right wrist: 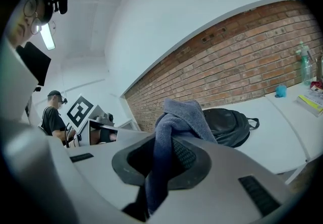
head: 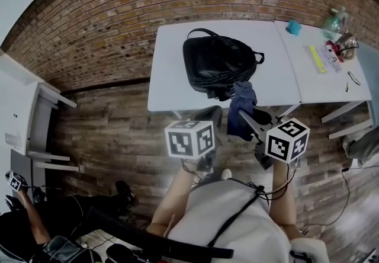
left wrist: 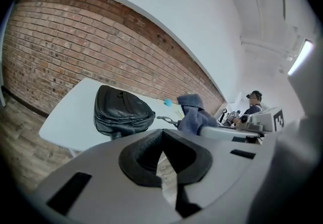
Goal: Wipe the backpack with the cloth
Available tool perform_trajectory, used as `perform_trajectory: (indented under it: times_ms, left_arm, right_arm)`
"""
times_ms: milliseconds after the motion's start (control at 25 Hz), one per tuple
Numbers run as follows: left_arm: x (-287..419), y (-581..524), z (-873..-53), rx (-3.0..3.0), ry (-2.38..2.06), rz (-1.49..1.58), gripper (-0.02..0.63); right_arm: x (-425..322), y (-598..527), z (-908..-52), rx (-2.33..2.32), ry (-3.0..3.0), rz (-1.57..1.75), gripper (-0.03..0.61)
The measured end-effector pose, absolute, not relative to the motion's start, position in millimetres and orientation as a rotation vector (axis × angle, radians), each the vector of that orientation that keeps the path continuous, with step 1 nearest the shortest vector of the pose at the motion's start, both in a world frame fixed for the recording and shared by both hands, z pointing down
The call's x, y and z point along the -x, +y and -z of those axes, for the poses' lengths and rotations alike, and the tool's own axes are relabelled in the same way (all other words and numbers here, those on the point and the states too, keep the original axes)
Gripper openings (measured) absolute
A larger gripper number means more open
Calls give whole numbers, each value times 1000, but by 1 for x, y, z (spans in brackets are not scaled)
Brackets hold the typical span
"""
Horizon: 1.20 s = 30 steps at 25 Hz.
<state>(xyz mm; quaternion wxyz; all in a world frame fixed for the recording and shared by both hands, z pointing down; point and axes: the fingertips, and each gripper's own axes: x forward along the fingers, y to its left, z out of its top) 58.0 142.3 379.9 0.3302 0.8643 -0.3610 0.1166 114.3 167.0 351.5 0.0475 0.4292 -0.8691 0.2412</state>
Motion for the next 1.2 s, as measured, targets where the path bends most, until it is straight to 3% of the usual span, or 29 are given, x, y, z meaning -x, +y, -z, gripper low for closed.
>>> perform_trajectory:
  times_ms: [1200]
  left_arm:
    - [-75,135,-385,-2273,-893,-357,3]
  right_arm:
    - [-125,151,-348,-1343,-2604,-681,46]
